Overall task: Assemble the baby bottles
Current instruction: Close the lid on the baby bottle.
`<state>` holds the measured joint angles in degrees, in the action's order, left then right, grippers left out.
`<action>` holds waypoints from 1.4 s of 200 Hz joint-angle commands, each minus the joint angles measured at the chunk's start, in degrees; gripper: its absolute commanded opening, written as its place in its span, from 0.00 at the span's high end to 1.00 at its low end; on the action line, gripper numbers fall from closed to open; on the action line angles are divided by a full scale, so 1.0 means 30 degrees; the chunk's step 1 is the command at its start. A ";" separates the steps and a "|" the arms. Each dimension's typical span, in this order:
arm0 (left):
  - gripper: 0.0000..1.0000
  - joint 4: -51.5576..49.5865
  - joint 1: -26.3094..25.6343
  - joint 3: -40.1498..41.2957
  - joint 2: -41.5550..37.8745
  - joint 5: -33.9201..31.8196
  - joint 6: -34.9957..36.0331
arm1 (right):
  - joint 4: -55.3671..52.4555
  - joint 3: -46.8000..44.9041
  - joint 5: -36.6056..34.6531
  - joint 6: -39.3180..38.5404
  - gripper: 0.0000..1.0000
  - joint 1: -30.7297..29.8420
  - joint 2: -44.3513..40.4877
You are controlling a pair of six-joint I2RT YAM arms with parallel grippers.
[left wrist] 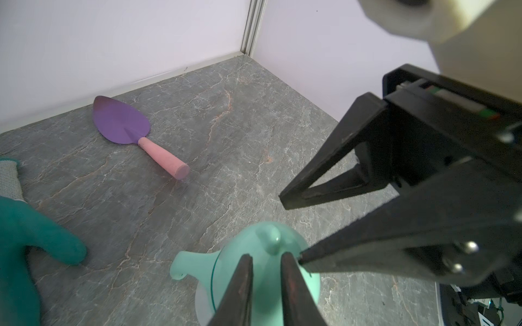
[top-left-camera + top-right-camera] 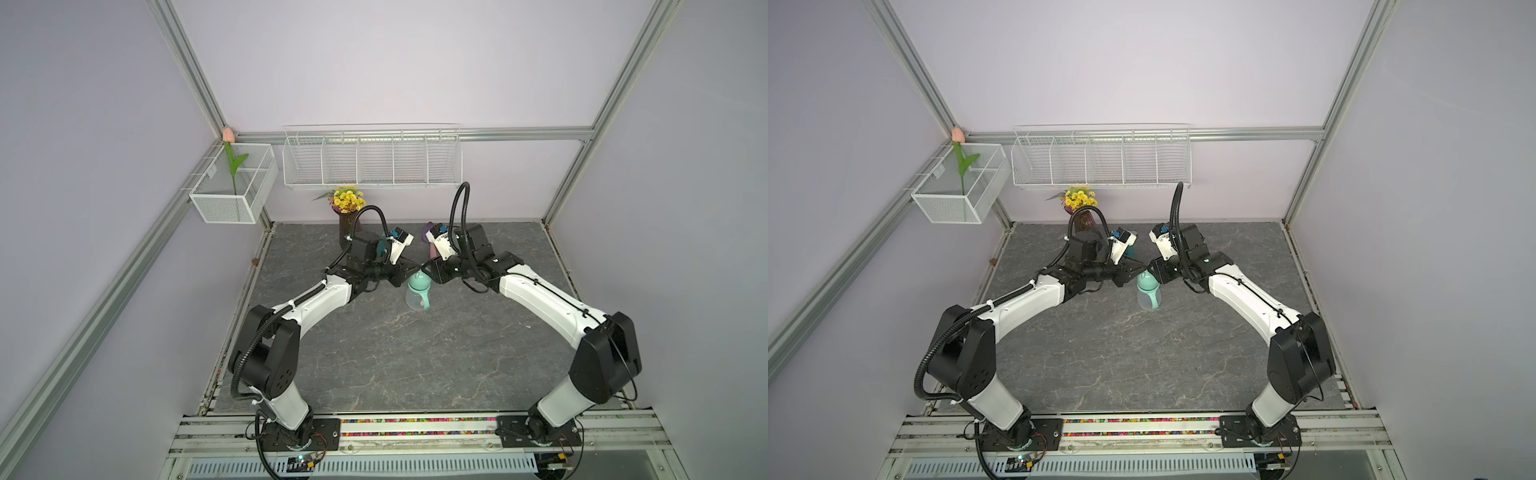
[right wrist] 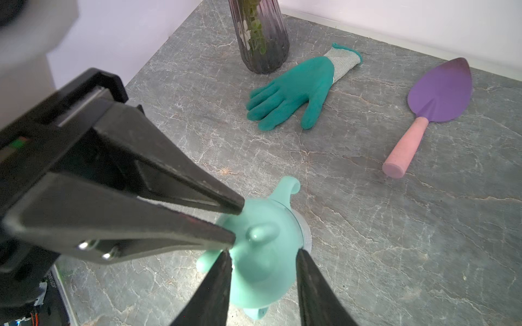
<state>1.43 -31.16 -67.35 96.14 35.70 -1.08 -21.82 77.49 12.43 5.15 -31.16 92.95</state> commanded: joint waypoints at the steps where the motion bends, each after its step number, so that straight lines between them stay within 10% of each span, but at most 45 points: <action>1: 0.80 0.0191 -0.0190 0.0357 0.0298 -0.0014 -0.0253 | 0.0306 -0.0483 -0.0070 0.0363 0.61 0.0060 0.0424; 280: 0.93 0.0079 -0.0684 0.1770 0.1061 -0.2002 -0.0312 | -0.0294 -0.1852 -0.2398 0.0585 0.70 -0.1036 0.1186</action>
<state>8.34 -31.94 -64.36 96.77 30.63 -1.54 -15.77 75.07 8.43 7.14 -33.80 93.86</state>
